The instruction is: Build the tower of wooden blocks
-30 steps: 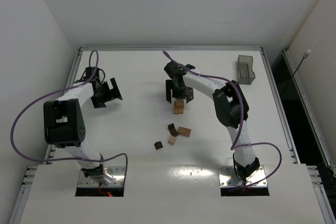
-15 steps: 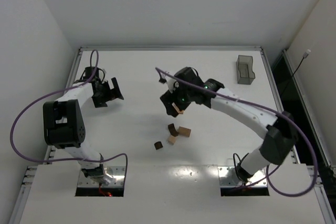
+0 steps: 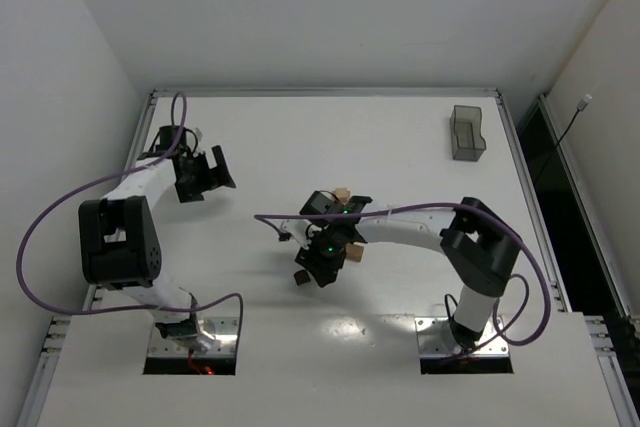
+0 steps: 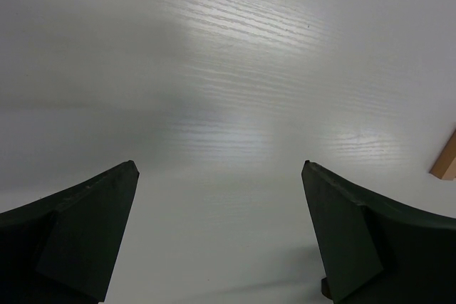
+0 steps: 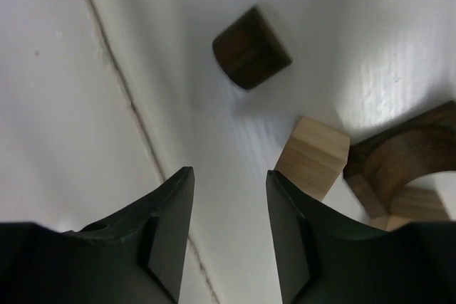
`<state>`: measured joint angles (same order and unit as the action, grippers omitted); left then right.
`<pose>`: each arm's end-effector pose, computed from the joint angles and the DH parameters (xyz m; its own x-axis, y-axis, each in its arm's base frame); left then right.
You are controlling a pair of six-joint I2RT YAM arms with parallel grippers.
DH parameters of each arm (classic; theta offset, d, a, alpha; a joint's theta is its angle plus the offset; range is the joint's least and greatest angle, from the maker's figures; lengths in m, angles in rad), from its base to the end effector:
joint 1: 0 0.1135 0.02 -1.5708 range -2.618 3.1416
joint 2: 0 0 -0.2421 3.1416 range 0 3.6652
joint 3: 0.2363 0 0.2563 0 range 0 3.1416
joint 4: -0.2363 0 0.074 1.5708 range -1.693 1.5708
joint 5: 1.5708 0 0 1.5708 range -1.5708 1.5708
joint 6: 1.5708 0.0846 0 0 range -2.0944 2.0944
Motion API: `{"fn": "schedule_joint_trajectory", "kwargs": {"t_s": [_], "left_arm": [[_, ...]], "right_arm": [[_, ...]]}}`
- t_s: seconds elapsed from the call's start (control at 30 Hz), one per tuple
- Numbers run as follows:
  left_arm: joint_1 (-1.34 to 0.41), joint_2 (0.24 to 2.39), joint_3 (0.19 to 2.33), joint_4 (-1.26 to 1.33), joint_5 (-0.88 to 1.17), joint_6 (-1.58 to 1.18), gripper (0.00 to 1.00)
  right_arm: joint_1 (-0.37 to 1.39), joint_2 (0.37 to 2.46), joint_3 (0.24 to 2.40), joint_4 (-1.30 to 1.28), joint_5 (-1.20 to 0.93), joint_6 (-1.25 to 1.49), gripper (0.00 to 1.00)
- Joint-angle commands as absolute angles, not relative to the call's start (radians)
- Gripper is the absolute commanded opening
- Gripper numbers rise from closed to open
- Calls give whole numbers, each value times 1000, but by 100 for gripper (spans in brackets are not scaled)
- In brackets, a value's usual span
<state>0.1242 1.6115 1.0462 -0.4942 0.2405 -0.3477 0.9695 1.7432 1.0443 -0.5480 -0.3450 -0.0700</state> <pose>0.3486 0.0232 0.1364 -0.8120 -0.4349 -0.3892 -0.2992 0.8828 -0.3620 0.1686 0.2964 0.0920 -0.4765 -0.8108 -0.3399 -0.8724 0.3879 0.2976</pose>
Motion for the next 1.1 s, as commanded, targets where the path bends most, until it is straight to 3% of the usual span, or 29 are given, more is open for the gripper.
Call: {"fn": "schedule_joint_trajectory", "kwargs": {"t_s": [0.0, 0.47, 0.87, 1.07], "left_arm": [[137, 1555, 1042, -500, 250, -333, 99], [137, 1566, 1032, -482, 250, -342, 99], [137, 1566, 1042, -491, 250, -342, 99], [137, 1566, 1032, -491, 250, -342, 99]], "right_arm": [[971, 1799, 1150, -488, -353, 5, 41], [962, 1818, 1160, -497, -295, 28, 40], [923, 1980, 1368, -517, -324, 28, 38], [923, 1916, 1359, -506, -260, 37, 38]]}}
